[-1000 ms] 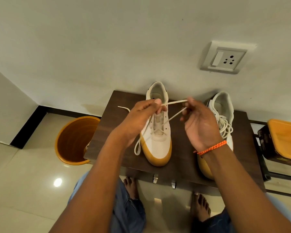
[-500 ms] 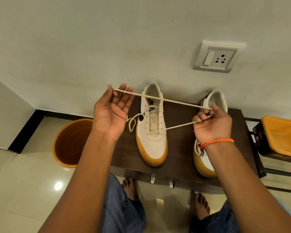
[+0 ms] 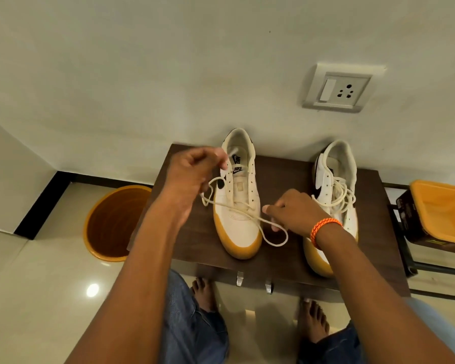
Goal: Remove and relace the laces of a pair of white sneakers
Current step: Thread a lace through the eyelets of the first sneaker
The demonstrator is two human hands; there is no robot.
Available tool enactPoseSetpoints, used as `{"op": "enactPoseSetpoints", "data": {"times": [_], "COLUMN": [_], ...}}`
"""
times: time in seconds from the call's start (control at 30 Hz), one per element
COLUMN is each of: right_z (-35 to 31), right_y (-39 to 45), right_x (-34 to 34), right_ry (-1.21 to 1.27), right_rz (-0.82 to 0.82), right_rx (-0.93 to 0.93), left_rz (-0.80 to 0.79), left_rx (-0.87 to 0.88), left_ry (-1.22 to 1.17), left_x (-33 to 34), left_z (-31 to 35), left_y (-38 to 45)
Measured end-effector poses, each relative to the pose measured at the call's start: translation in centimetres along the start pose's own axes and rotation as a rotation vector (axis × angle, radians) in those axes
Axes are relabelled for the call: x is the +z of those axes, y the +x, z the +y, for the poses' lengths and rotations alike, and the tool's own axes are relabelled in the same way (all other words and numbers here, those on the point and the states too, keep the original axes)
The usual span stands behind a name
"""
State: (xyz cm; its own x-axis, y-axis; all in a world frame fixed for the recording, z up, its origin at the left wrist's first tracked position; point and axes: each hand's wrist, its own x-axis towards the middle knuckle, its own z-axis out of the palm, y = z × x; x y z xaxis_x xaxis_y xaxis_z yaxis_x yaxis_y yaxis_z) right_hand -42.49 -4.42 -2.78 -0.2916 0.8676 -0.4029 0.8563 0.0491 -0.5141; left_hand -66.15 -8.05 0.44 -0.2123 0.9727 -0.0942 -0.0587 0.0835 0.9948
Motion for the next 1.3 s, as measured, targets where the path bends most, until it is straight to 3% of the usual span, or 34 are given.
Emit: {"op": "enactPoseSetpoints", "data": {"times": [0.1,0.2,0.37,0.63,0.87,1.17,1.3], "right_z": [0.4,-0.3,-1.6,-1.2,-1.6,-1.5,-1.3], "right_y": [0.7,0.8,0.7,1.1,1.4,1.7,1.7], "right_x": [0.6,1.0,1.4,2.1,2.4,2.8,2.7], "right_ry": [0.014,0.158,0.390,0.257,0.106,0.111,0.192], "right_rz": [0.140,0.277,0.263,0.326,0.369,0.369,0.418], "right_rx": [-0.063,-0.187,-0.306,-0.297,-0.285,-0.276,-0.275], "left_rz": [-0.196,-0.227,-0.178,-0.189,-0.124,-0.122,0.020], "left_rx": [-0.051,-0.076,0.007,0.004,0.033,0.007,0.038], "left_ry": [0.433,0.634,0.689,0.588,0.663,0.722,0.847], "left_x": [2.0,2.8,3.0,3.2,3.2,3.1,3.2], "left_z": [-1.6,-3.1,-3.8,-3.9,-4.2,-4.1,-3.9], "left_y": [-0.2,0.4,1.0,0.9,1.0,1.1,0.8]}}
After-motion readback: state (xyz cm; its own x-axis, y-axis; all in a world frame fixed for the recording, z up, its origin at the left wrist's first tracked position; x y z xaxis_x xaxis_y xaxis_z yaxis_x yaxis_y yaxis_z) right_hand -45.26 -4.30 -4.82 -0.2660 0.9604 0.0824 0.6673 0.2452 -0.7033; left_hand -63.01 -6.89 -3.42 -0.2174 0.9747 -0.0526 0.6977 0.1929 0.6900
